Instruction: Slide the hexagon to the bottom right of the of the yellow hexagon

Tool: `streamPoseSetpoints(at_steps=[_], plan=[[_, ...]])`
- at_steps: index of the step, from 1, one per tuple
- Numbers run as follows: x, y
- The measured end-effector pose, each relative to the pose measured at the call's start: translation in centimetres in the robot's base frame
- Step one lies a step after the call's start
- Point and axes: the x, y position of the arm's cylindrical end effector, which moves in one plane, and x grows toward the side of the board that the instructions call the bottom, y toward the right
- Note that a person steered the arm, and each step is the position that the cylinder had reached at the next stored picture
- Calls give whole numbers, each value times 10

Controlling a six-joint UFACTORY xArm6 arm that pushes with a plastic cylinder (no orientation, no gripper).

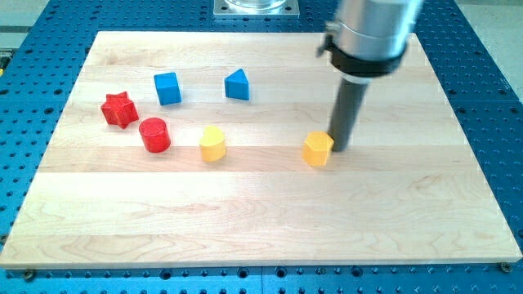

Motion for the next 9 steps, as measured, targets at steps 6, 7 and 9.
streamPoseSetpoints(at_steps=[6,7,9], plan=[[48,7],[4,-50],[-53,-77]])
